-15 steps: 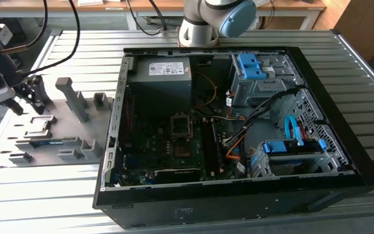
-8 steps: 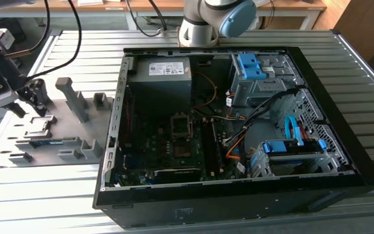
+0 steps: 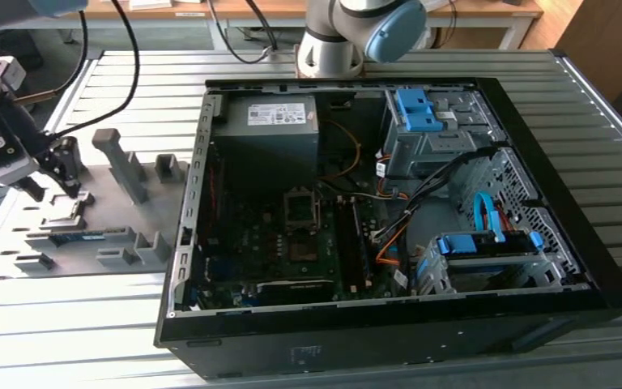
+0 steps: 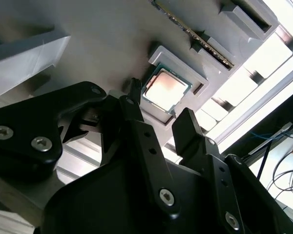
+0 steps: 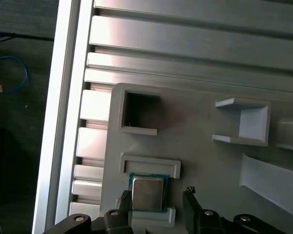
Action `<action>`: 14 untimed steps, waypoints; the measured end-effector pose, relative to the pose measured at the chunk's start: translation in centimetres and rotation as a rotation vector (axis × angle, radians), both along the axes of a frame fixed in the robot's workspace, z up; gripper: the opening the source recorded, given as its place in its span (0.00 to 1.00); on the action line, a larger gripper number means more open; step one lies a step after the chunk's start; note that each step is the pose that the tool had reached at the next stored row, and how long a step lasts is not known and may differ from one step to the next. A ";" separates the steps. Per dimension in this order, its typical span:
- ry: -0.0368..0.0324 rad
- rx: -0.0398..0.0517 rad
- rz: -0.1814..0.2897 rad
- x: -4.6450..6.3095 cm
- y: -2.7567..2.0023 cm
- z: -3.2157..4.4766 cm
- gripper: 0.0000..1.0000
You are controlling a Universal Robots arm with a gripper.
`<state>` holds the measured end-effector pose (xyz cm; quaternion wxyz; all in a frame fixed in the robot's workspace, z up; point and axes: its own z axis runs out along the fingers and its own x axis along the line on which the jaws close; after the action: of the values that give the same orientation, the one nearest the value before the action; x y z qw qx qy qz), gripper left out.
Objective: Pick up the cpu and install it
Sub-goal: 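Pick up the cpu and move it towards the insertion slot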
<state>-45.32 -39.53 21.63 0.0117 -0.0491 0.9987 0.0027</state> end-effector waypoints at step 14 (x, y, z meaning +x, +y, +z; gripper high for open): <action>0.0000 0.0000 0.001 -0.7 0.00 -2.12 0.53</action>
<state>-45.99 -39.53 19.51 0.0117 -0.0498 0.9987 0.0027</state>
